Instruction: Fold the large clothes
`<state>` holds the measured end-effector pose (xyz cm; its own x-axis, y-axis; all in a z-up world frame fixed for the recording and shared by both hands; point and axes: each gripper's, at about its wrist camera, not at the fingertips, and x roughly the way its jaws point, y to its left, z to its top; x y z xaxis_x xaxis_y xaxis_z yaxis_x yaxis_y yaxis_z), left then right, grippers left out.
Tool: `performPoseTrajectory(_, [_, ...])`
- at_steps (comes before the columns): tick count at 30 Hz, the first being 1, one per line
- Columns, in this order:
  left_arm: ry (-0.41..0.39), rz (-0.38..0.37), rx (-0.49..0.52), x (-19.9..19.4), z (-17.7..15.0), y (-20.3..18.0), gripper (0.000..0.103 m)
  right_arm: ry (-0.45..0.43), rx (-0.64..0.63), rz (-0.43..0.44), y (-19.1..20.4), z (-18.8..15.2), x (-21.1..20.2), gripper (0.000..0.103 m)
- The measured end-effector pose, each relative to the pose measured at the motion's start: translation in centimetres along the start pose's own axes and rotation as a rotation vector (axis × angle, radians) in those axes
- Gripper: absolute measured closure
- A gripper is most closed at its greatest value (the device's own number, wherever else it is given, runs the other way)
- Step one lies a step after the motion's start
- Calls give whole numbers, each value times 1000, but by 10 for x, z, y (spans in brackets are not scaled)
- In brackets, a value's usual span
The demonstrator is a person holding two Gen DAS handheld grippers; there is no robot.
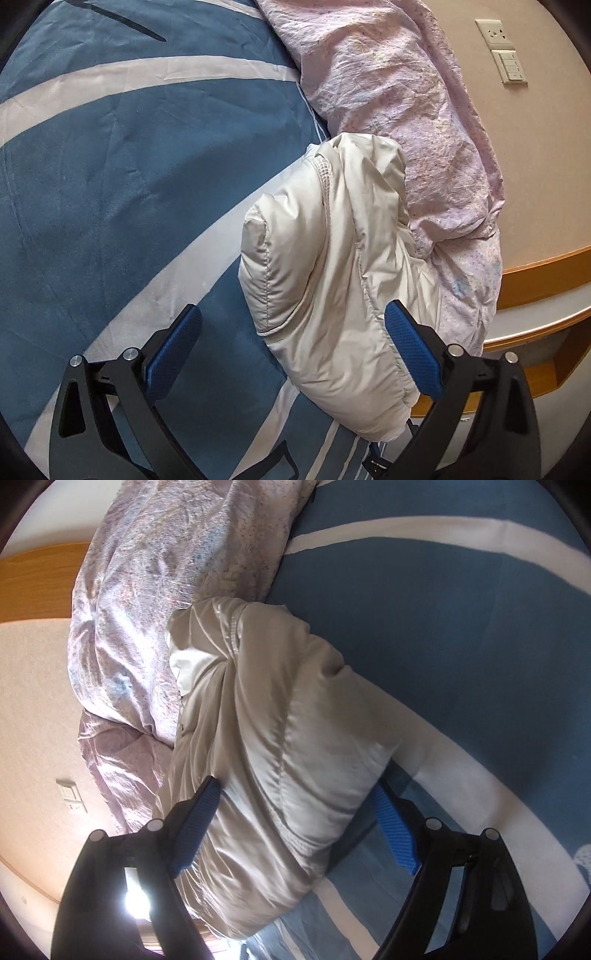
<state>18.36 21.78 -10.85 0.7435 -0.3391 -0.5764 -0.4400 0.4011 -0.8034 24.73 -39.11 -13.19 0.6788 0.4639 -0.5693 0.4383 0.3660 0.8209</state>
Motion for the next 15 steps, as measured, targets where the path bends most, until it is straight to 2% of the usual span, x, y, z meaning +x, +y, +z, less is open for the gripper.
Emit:
performPoseTrajectory(4, [-25,28,16,9,-2,-7,4,-14,-21,8,2,3,3,20])
performPoseTrajectory(7, [-21,26,11,19,-2,-12,8,-21,-30,20,5,5,8,22])
performPoseTrajectory(11, [-26,22,1,30,-1,-17,16,-29,-39,38,4,8,10,27])
performPoseTrajectory(15, [-51,-14,-41,34,3,-15,19,-40,-56,70,4,9,11,32])
